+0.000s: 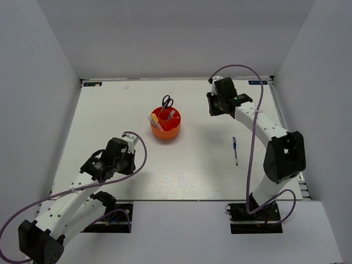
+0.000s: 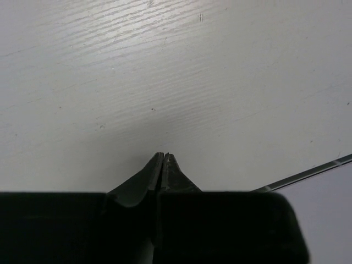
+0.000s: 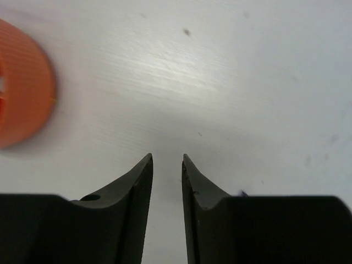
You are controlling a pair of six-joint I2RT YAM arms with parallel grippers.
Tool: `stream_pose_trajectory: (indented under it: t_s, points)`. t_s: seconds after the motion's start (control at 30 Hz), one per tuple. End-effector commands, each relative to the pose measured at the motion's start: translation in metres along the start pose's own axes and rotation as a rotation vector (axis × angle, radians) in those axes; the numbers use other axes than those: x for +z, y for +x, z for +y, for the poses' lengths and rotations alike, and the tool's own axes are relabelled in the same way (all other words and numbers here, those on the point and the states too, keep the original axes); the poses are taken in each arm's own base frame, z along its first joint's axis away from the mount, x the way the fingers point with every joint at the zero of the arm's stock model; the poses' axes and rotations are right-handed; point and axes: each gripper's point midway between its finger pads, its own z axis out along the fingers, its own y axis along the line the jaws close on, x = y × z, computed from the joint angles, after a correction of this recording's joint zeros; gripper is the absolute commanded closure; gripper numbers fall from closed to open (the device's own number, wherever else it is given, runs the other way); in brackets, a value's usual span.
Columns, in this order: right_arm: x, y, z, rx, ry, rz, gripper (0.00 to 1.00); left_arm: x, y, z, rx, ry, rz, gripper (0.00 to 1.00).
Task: Sort the stationery into containers
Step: Pick up the pen from the center of the board.
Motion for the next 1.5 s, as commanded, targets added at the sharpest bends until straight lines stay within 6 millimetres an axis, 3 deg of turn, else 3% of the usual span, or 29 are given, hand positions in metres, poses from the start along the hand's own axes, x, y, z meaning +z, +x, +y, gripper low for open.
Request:
stream_pose_trajectory:
  t_s: [0.0, 0.03, 0.07, 0.1, 0.13, 0.17, 0.3, 0.73, 1.0, 1.1, 1.13, 1.27, 1.47]
  points:
    - [-0.015, 0.063, -0.054, -0.033, 0.206, 0.220, 0.68, -0.003, -0.004, -0.001, -0.008, 0.009, -0.024, 0.83]
    - [-0.018, 0.078, -0.063, -0.014, 0.229, 0.261, 0.68, -0.003, -0.004, 0.000, -0.011, 0.005, -0.024, 0.52]
    - [-0.024, 0.082, -0.066, -0.007, 0.230, 0.257, 0.66, -0.004, -0.004, -0.001, -0.010, 0.008, -0.023, 0.39]
    - [-0.025, 0.105, -0.074, 0.008, 0.240, 0.292, 0.66, -0.004, -0.004, -0.001, -0.014, 0.004, -0.024, 0.31]
    - [-0.029, 0.108, -0.077, 0.006, 0.247, 0.290, 0.64, -0.005, -0.004, -0.001, -0.015, 0.007, -0.025, 0.20]
    - [-0.029, 0.114, -0.079, 0.003, 0.254, 0.301, 0.64, -0.005, -0.004, -0.001, -0.017, 0.007, -0.023, 0.18]
    - [-0.026, 0.149, -0.090, 0.029, 0.253, 0.402, 0.63, -0.005, -0.004, -0.004, -0.016, 0.021, -0.026, 0.17]
    - [-0.002, 0.191, -0.100, 0.096, 0.211, 0.520, 0.63, -0.005, -0.004, -0.004, -0.016, 0.026, -0.028, 0.17]
    - [0.017, 0.188, -0.112, 0.132, 0.210, 0.526, 0.64, -0.004, -0.002, -0.004, -0.016, 0.023, -0.018, 0.17]
    - [0.019, 0.194, -0.111, 0.139, 0.198, 0.547, 0.71, -0.005, -0.004, -0.004, -0.016, 0.024, -0.027, 0.17]
    - [0.019, 0.196, -0.109, 0.148, 0.182, 0.553, 0.79, -0.005, -0.003, -0.004, -0.013, 0.025, -0.027, 0.17]
    - [0.021, 0.201, -0.101, 0.173, 0.118, 0.585, 0.90, -0.005, -0.003, -0.004, -0.016, 0.022, -0.027, 0.17]
    - [0.021, 0.171, -0.082, 0.189, -0.002, 0.520, 1.00, -0.005, -0.004, -0.004, -0.014, 0.025, -0.025, 0.17]
